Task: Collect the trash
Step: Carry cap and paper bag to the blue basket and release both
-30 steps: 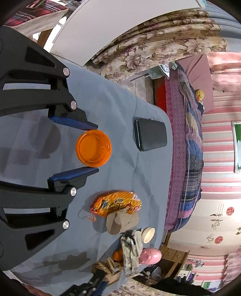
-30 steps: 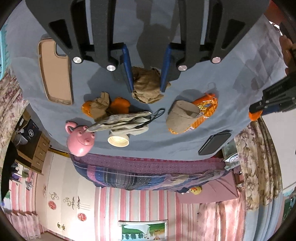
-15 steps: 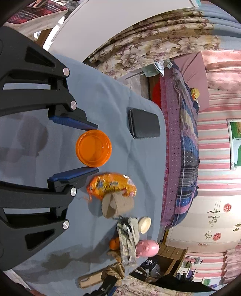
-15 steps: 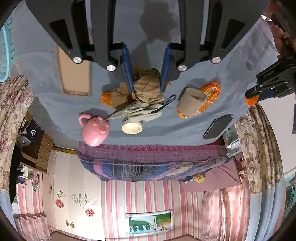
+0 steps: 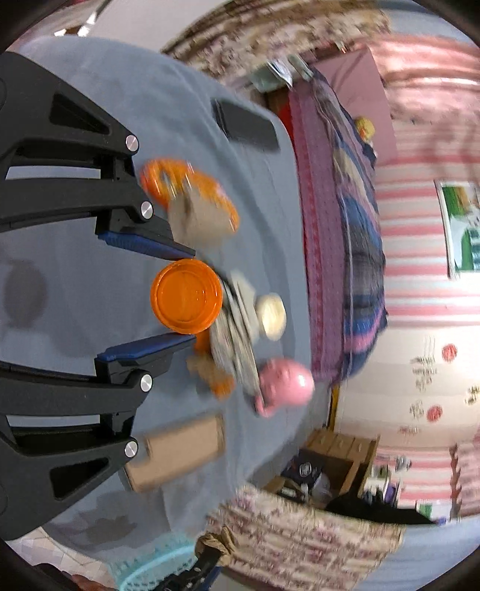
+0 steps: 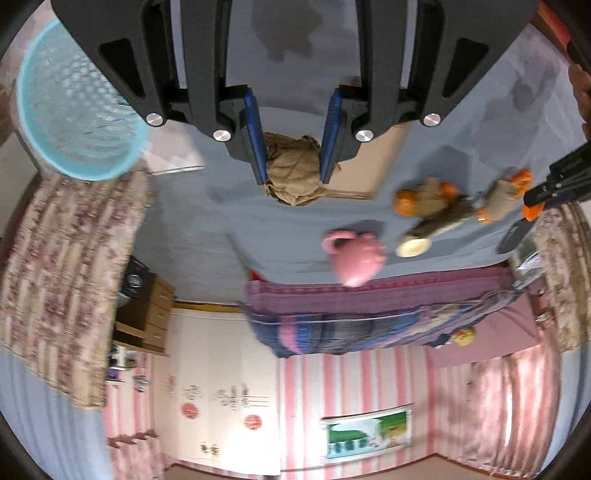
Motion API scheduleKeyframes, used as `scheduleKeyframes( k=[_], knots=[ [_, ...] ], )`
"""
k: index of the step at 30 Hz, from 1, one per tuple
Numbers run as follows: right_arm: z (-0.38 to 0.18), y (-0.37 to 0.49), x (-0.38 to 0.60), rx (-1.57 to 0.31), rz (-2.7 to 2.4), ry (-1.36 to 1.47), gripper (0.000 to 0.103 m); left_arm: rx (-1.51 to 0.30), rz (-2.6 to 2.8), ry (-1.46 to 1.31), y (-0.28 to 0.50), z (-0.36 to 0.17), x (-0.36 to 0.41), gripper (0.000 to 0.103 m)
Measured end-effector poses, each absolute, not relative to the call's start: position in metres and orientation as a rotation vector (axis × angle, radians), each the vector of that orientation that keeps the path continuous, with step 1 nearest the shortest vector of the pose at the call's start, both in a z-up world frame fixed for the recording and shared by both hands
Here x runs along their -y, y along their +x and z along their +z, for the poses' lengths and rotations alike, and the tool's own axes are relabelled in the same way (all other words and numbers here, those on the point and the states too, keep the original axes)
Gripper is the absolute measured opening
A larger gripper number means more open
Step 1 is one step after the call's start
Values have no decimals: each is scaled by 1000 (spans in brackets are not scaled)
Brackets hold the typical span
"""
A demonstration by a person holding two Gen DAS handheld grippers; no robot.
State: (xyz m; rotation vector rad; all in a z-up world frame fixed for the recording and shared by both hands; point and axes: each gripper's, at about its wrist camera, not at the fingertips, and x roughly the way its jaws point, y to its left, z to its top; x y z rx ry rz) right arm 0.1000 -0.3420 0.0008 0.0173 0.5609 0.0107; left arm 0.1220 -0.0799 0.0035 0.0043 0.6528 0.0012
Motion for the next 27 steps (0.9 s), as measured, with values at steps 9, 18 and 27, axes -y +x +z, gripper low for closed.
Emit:
scheduleKeyframes(
  k=[9, 18, 27],
  knots=[
    [12, 63, 455, -526, -179, 19, 29, -626, -227, 28, 130, 11, 205, 39],
    [3, 35, 535, -545, -310, 50, 29, -651, -402, 102, 123, -7, 319, 39],
    [-20, 28, 572, -583, -371, 91, 29, -651, -551, 160, 116, -22, 415, 39]
  ],
)
